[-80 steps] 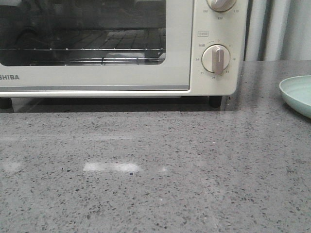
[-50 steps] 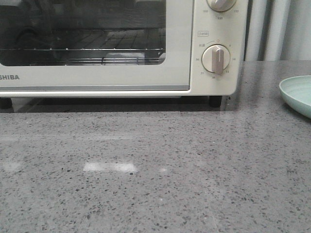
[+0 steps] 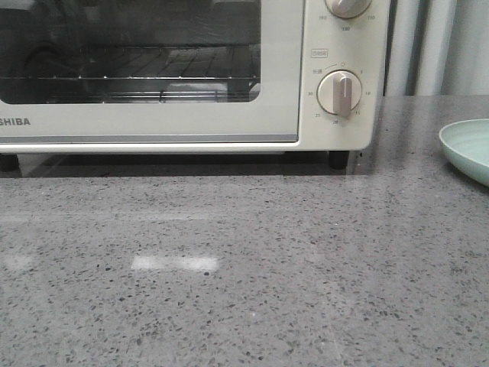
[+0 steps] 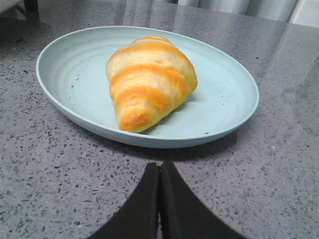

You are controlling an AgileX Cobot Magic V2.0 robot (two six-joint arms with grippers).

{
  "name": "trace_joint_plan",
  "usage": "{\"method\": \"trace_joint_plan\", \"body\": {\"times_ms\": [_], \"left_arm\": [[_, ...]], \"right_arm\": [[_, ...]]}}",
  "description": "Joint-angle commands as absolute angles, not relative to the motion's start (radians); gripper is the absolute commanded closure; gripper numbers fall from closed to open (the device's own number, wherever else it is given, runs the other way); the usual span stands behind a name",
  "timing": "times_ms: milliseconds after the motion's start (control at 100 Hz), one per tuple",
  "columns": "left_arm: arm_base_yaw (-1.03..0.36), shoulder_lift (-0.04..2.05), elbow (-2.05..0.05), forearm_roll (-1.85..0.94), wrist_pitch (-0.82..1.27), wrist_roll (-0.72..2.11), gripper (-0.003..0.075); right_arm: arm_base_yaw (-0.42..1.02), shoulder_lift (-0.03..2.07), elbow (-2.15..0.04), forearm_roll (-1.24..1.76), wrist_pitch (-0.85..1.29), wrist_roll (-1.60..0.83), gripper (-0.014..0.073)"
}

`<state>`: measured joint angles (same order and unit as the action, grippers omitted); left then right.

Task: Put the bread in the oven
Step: 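Move the left gripper toward the oven door handle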

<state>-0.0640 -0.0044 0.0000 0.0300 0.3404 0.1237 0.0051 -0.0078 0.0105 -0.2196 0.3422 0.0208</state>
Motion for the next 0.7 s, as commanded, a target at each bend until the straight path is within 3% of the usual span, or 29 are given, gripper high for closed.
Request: {"method": "trace_joint_plan", "body": {"times_ms": [0, 320, 490, 690], "left_arm": [[-0.071, -0.034, 0.023, 0.035, 0.281, 0.123, 0.0741], [-0.071, -0.034, 0.023, -0.066, 0.212, 0.123, 0.0741], [-0.071, -0.034, 0.023, -0.351, 0.0, 0.123, 0.0741], [-0.071, -0.034, 0.023, -0.384, -0.153, 0.123, 0.0741]], "right_arm": [[-0.003, -0.031, 0.021, -0.249, 0.317, 0.019, 0.0642], [-0.003, -0.031, 0.021, -0.222, 0.254, 0.019, 0.0642], [-0.003, -0.031, 0.021, -0.224, -0.057, 0.019, 0.0642], [-0.003, -0.031, 0.021, -0.219, -0.444, 0.035, 0.0642]]}}
